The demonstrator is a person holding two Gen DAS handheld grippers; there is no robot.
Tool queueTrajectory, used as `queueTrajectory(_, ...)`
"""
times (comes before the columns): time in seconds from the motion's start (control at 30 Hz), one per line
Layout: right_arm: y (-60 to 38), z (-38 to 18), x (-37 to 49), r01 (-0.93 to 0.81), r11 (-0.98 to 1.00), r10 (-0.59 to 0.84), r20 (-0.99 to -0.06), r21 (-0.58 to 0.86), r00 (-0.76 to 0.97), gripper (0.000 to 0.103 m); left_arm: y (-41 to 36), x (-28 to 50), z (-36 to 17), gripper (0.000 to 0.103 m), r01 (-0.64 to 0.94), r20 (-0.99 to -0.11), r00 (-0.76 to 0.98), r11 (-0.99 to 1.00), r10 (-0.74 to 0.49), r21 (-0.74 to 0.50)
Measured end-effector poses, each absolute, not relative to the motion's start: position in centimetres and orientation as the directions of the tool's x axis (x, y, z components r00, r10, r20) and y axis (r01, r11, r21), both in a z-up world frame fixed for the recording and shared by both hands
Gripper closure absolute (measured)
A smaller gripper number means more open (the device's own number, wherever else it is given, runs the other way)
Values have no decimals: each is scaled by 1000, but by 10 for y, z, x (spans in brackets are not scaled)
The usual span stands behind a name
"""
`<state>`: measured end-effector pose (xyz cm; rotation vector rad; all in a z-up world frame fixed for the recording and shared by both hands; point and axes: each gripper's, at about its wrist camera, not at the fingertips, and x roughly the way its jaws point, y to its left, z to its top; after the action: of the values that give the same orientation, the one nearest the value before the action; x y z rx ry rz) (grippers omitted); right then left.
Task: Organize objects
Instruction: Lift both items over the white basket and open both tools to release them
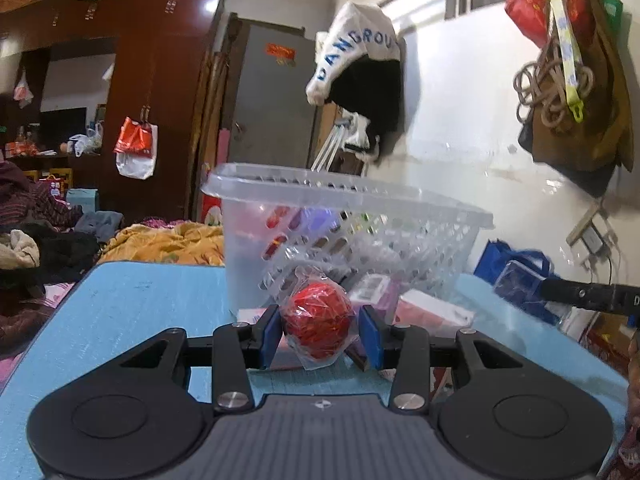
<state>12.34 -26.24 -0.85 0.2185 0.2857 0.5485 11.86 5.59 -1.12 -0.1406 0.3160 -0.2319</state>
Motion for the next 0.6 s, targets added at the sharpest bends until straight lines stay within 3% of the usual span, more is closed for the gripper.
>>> queueTrajectory(0.17,-264,28,124,-458,858,498,-160,230,852,65,69,115,4,57,180,-231,944,953,-237,-244)
queueTrajectory(0.4,-218,81,144,-523,850,527,-106,70,843,66,70,132,68,57,228,-139,953,940,-269,-253)
queueTrajectory(0.47,-204,90,164,-542,839,545,-91,54,834,66,58,150,89,57,245,-146,948,942,-283,-231)
queueTrajectory(0.6,-181,89,209,-502,865,498,-170,27,850,66,34,203,112,57,216,-225,940,958,-256,-188)
